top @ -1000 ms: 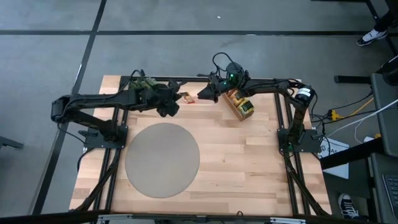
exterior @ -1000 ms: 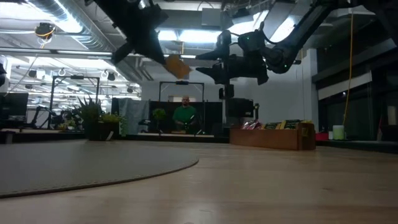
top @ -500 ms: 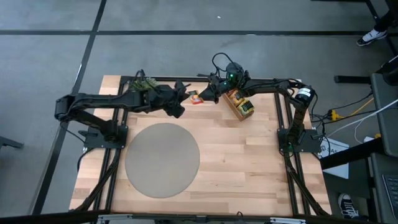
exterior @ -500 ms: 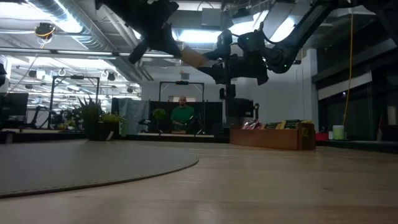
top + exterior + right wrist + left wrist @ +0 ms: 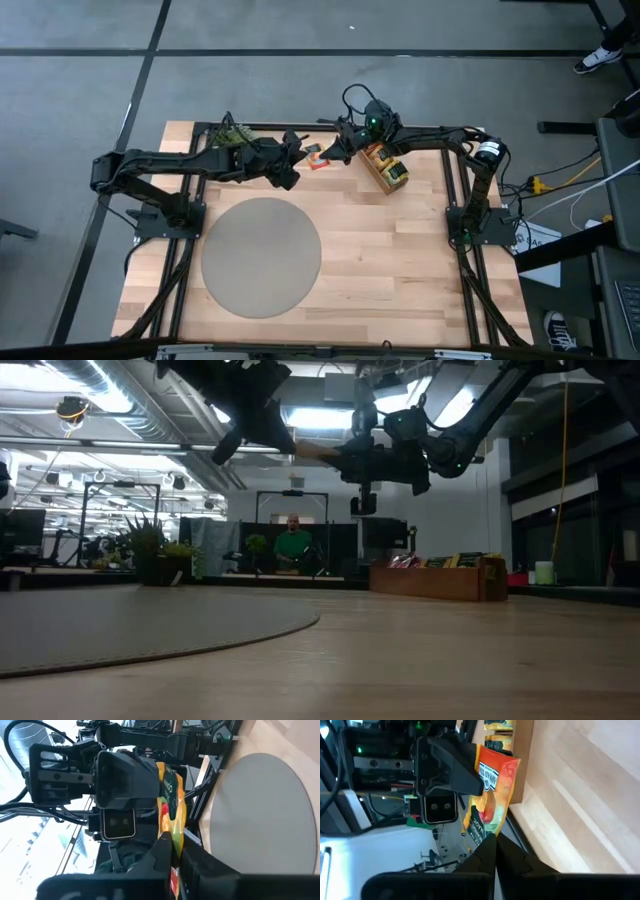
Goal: Pick & Place Tea
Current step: Put the orange tea bag into the middle section of the wooden organizer
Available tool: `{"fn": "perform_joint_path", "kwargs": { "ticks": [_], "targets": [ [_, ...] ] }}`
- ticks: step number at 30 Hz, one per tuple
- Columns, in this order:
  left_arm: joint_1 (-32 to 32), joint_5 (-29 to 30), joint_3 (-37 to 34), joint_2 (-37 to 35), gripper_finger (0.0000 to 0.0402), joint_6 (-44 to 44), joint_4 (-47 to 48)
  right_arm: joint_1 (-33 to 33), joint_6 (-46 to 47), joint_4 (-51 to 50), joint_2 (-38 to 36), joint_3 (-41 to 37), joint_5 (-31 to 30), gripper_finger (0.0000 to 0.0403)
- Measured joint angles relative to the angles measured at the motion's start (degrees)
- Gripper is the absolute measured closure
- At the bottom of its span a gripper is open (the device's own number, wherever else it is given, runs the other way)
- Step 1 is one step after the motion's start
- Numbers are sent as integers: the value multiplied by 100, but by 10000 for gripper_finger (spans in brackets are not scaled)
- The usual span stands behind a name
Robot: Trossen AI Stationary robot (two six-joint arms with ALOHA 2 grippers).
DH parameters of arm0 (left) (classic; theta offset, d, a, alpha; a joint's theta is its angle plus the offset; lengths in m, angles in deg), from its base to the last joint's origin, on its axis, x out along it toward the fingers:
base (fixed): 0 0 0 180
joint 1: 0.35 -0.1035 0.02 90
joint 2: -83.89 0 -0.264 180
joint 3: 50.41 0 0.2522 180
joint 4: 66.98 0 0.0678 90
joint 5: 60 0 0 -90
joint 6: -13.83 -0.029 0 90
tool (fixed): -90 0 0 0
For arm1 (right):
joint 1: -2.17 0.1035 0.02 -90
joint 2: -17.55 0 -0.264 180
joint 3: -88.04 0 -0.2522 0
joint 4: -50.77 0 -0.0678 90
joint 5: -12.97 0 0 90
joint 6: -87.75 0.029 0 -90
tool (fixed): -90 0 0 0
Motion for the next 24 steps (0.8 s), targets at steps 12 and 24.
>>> {"fn": "perform_joint_path", "kwargs": {
  "ticks": [12, 24],
  "targets": [
    [-49, 217, 0, -50, 350, 1454, 215, 0, -69, -70, -2, 2, 256, 394],
    [-1441, -1656, -2, -317, 262, 7371, 574, 4, -1471, -275, -7, 2, -515, 392]
  ]
}}
